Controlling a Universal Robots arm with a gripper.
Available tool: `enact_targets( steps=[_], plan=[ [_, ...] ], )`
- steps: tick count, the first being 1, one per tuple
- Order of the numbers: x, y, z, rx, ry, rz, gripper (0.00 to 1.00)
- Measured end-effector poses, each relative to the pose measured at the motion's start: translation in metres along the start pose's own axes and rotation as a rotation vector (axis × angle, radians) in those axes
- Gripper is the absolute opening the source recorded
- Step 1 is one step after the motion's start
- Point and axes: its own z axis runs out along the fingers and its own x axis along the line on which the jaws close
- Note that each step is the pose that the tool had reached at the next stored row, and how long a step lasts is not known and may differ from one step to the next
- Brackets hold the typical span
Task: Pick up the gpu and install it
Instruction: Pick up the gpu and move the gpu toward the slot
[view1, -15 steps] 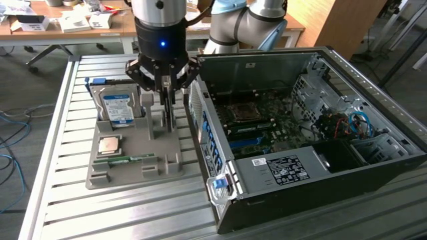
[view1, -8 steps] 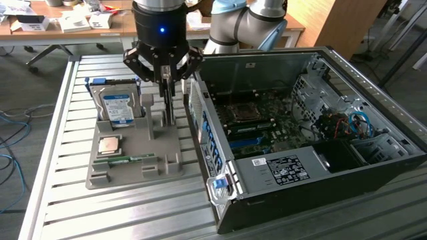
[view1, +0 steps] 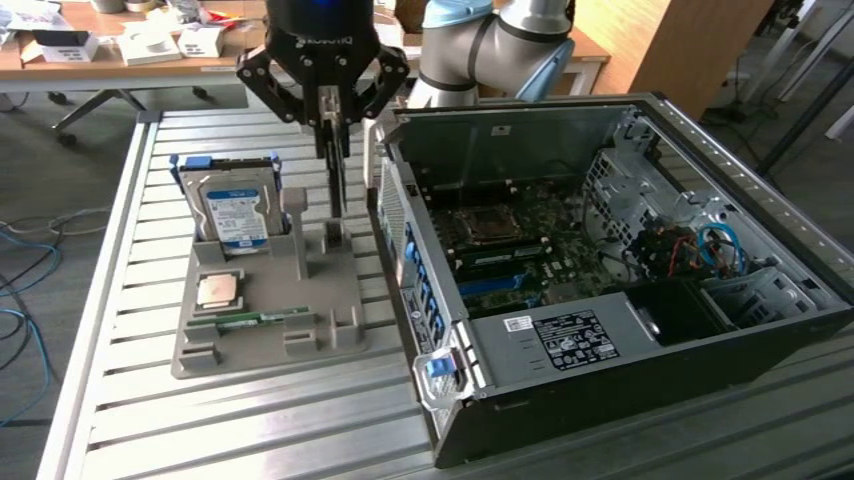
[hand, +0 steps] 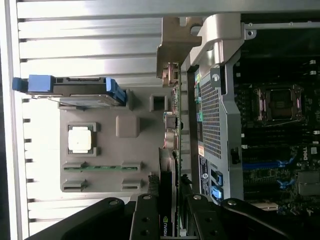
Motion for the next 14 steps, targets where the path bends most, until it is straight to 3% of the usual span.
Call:
enact_targets(
  steps=[7,14],
  plan=[
    [0.000,0.0013,-0.0177,-0.0023,-0.0003,0.000,0.27],
    [0.000,0.0015,-0.0191,-0.0023,-0.0002,0.000,0.26]
  ],
)
